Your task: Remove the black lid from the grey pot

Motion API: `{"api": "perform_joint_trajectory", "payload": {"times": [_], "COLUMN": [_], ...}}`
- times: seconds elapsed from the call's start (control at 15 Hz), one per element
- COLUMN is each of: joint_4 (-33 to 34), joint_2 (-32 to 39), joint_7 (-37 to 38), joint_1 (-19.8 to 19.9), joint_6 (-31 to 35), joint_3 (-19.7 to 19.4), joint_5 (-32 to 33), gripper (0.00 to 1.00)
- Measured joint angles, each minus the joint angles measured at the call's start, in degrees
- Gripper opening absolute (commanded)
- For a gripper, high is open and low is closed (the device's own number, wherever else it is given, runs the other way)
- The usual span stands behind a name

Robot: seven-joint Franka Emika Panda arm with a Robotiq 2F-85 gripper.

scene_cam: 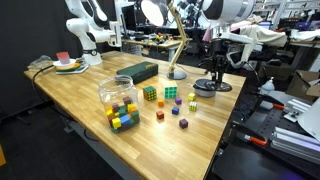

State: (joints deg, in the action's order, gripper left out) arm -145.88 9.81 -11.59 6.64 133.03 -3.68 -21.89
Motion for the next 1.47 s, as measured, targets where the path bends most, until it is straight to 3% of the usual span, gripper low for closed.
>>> {"api": "perform_joint_trajectory", "payload": {"times": [0.33, 0.8, 0.87, 0.93, 1.07, 1.13, 1.33, 1.47], "joint_4": [0.52, 5.01, 5.73, 6.44, 7.24, 7.33, 7.25, 7.24], "joint_2": [6.58, 14.69, 15.49, 16.18, 16.95, 16.99, 16.81, 16.79], "joint_7": [-0.36, 0.61, 0.9, 1.08, 1.11, 1.13, 1.16, 1.16], "joint_1": [-0.21, -0.16, -0.16, -0.13, 0.02, 0.06, 0.36, 0.53], "joint_6": [1.06, 5.02, 5.32, 5.4, 5.39, 5.35, 5.15, 5.14], "joint_3": [2.28, 2.78, 2.79, 2.85, 3.26, 3.52, 4.1, 4.17], "joint_5": [-3.73, -3.77, -3.77, -3.77, -3.77, -3.77, -3.85, -3.85], "gripper": [0.08, 0.08, 0.28, 0.58, 0.65, 0.46, 0.64, 0.65]}}
